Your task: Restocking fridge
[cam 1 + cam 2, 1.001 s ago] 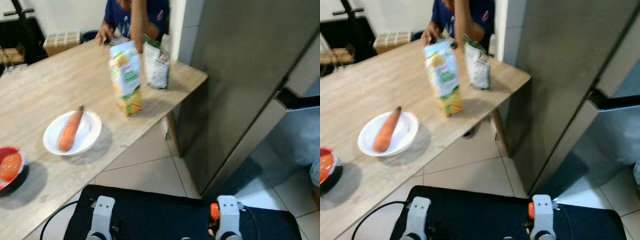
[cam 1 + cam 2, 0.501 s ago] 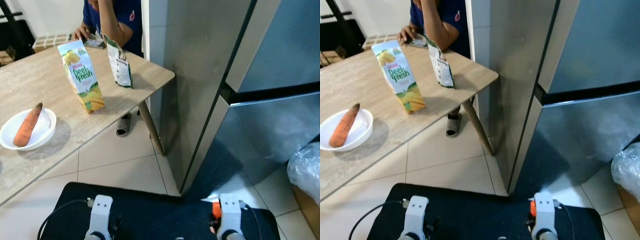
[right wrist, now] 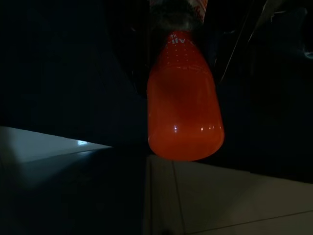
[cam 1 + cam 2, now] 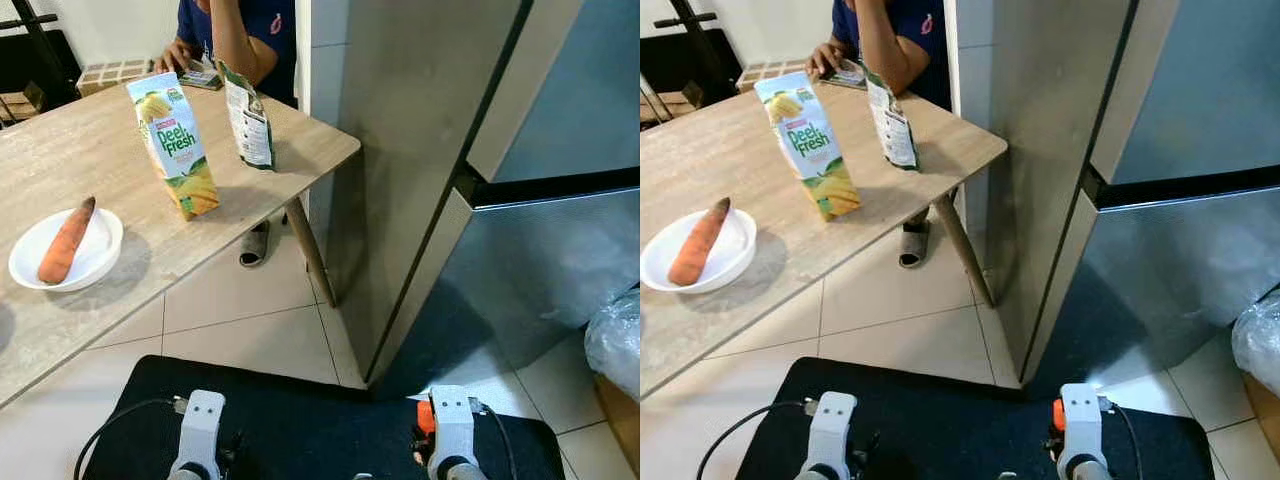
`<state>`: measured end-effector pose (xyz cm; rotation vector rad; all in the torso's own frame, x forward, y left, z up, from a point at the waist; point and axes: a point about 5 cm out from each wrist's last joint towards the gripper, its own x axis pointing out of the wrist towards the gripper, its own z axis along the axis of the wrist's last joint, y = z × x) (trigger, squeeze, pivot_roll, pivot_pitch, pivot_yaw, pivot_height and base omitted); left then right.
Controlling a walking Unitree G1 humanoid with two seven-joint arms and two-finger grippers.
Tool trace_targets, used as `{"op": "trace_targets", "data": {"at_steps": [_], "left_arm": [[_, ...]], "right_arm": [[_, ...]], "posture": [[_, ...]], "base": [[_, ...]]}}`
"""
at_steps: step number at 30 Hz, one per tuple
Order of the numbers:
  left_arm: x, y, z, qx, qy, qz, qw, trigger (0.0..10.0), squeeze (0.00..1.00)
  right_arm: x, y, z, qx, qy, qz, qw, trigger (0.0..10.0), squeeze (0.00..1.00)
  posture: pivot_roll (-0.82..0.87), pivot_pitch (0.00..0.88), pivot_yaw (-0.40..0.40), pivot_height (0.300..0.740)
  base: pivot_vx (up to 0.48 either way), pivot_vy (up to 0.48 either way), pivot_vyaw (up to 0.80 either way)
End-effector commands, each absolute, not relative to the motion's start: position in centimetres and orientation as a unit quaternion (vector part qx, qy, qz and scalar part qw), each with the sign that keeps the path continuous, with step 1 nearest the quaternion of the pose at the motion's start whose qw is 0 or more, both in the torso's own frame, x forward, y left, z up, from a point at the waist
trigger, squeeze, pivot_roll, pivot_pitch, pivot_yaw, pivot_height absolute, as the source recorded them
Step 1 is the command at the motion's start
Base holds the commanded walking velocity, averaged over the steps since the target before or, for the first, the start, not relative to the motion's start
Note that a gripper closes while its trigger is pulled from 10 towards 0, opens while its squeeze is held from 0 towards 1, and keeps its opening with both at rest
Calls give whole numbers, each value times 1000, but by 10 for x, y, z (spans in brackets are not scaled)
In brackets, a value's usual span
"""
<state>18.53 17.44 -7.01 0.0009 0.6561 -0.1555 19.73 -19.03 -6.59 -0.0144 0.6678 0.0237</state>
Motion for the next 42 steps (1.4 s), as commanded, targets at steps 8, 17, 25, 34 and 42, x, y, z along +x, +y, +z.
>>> {"op": "trace_targets", "data": {"at_steps": [8, 17, 25, 34, 42], "left_arm": [[179, 176, -74, 7, 338, -78, 938, 10000, 0], [179, 179, -73, 3, 330, -73, 941, 10000, 0], [175, 179, -75, 14, 335, -84, 938, 10000, 0], [182, 179, -71, 13, 327, -86, 941, 10000, 0], [184, 178, -71, 19, 327, -93, 940, 10000, 0]], "right_arm": [[188, -193, -71, -12, 347, 12, 938, 10000, 0], [189, -190, -71, -12, 344, 25, 939, 10000, 0], [194, -191, -68, -9, 338, 17, 941, 10000, 0], [189, -193, -71, -5, 344, 8, 939, 10000, 0], [189, -192, -70, 4, 338, -5, 941, 10000, 0]], "posture": [[-171, 109, 45, 740], [-158, 88, 30, 740], [-161, 92, 39, 740], [-165, 91, 53, 740], [-178, 80, 71, 740]], "base": [[0, 0, 0], [0, 0, -368], [0, 0, -800], [0, 0, -800], [0, 0, -800]]}}
